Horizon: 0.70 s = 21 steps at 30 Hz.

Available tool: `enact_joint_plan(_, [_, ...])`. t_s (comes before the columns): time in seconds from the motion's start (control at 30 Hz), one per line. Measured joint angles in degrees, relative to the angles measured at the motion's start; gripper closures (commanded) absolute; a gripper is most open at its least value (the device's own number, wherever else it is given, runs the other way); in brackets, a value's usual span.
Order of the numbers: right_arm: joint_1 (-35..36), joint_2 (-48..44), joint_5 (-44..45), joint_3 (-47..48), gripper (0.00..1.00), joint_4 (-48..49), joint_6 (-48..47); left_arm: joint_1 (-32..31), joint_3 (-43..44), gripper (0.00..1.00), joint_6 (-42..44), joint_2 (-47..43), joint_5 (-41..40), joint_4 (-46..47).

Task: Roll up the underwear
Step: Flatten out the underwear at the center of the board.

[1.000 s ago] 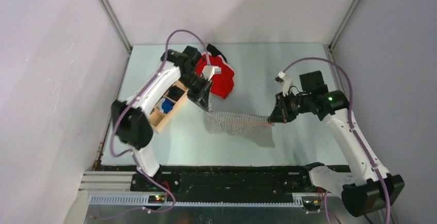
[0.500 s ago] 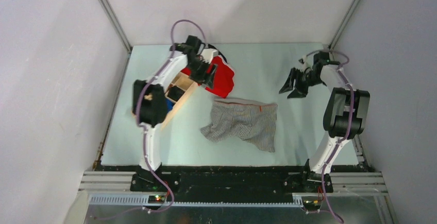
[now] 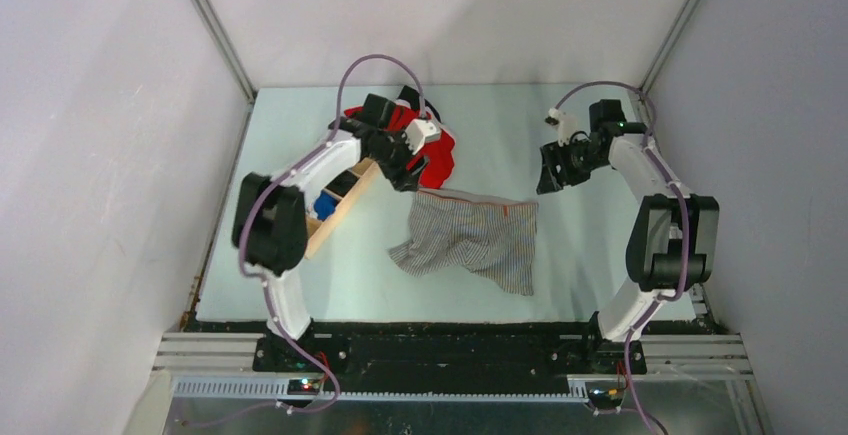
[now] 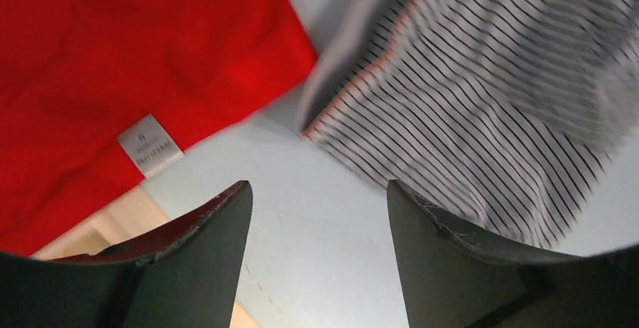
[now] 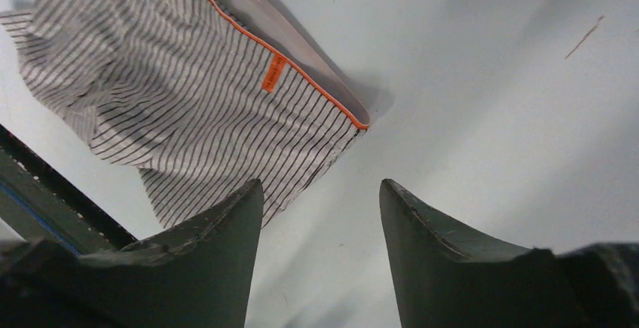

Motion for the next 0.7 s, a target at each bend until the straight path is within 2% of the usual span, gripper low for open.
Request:
enact_joint_plan(0.03, [0.44, 0.92, 0.7, -0.22, 0.35, 0.48, 0.09, 0.22, 4.28, 0.27, -2.08, 4.83, -0.44, -0.2])
enact_joint_plan(0.13, [0.57, 3.67, 1.38, -0.52, 0.34, 1.25, 0.79, 1.16, 7.89, 0.26, -7.32, 11.19, -0.76, 1.16])
enact_joint_plan(0.2, [0.22, 5.66, 1.33, -0.55, 0.34, 1.55, 1.14, 1.66, 7.89, 0.25, -9.4, 12.63, -0.28, 0.76])
enact_joint_plan(0.37, [-0.33, 10.78, -0.02, -0.48, 0.25, 1.07, 1.07, 2.27, 9.44, 0.21, -12.48, 15.72, 2.58, -0.44])
enact_joint_plan(0.7, [0.87, 15.1, -1.7, 0.09, 0.28, 0.42, 1.14, 1.6, 13.68, 0.26, -13.97, 22.08, 7.67, -2.73])
